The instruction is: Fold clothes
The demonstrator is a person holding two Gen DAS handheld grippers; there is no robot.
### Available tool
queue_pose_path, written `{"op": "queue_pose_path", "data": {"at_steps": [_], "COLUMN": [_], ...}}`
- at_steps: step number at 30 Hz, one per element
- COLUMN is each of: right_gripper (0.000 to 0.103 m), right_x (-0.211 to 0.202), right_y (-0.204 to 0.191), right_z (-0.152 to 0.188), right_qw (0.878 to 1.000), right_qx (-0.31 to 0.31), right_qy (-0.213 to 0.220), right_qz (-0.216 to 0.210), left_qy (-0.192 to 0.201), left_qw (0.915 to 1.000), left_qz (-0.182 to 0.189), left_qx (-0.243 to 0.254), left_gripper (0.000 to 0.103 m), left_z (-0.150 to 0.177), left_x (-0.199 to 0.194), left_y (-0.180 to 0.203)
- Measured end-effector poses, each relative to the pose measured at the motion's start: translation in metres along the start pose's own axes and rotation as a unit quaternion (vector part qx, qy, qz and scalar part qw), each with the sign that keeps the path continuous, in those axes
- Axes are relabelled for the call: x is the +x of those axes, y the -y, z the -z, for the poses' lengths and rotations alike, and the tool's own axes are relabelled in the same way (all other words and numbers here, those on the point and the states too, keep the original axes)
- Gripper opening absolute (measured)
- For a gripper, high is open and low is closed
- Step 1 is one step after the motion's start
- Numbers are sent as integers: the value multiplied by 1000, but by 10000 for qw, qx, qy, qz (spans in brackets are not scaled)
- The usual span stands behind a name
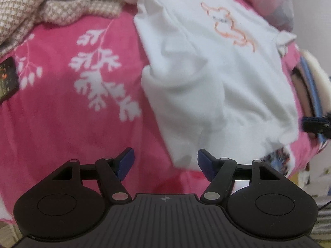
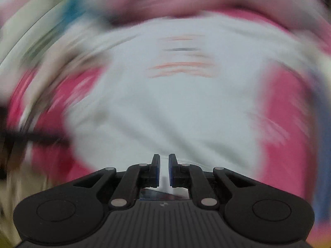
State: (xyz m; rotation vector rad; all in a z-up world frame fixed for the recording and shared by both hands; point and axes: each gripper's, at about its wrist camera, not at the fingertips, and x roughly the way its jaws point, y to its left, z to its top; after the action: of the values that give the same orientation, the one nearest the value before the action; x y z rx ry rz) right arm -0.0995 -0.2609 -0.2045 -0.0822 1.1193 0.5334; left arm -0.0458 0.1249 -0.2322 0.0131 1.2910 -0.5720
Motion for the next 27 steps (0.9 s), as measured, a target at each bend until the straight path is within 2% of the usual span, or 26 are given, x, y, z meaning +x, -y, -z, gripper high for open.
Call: {"op": "queue_pose_path", "data": {"at_steps": [1, 3, 6, 7, 8, 10, 11, 12, 13, 15, 18, 21, 25, 27], "right_gripper": [9, 11, 25, 35, 40, 37, 23, 11, 3, 3, 3, 3, 3, 3], "right_x": [16, 44, 80, 90, 100, 113, 112, 108, 101, 86, 66, 52, 50, 44], "right_y": [-21, -61, -109, -120, -131, -139, -140, -138, -132, -118, -95, -80, -59, -46], "right_z": [-5, -4, 7, 13, 19, 31, 31, 26, 17, -2, -28, -42, -67, -76], "right_qw": [9982, 9856, 9528, 9414, 9287, 9077, 9057, 9141, 9290, 9555, 9788, 9876, 9944, 9936], "right_qx": [-564, -1654, -3019, -3361, -3699, -4191, -4235, -4049, -3697, -2949, -2044, -1527, -649, -213], "right_qy": [-56, -94, -138, -170, -201, -215, -190, -196, -175, -73, 126, 280, 361, 442], "right_qz": [-189, -335, -306, -233, -161, 30, 41, 30, 20, 1, -82, -243, -749, -1019], "left_qy": [-24, -73, -79, -69, -59, 23, 66, 108, 178, 323, 601, 912, 1323, 1396], "left_qw": [10000, 9998, 9993, 9991, 9988, 9977, 9969, 9960, 9947, 9911, 9856, 9788, 9665, 9673], "left_qz": [-16, -47, -141, -160, -179, -199, -209, -218, -240, -285, -502, -800, -1194, -1241], "left_qx": [54, 162, 339, 396, 452, 651, 753, 854, 987, 1258, 1501, 1653, 1850, 1714], "left_gripper": [68, 68, 68, 68, 68, 68, 68, 68, 68, 68, 68, 68, 68, 67], "left_z": [1, 4, 10, 12, 15, 18, 20, 22, 22, 23, 18, 10, -1, -6], "left_x": [0, 1, -2, -3, -4, -6, -7, -7, -7, -7, -4, 1, 8, 10], "left_y": [1, 2, 6, 7, 9, 16, 20, 24, 29, 40, 55, 70, 90, 93]}}
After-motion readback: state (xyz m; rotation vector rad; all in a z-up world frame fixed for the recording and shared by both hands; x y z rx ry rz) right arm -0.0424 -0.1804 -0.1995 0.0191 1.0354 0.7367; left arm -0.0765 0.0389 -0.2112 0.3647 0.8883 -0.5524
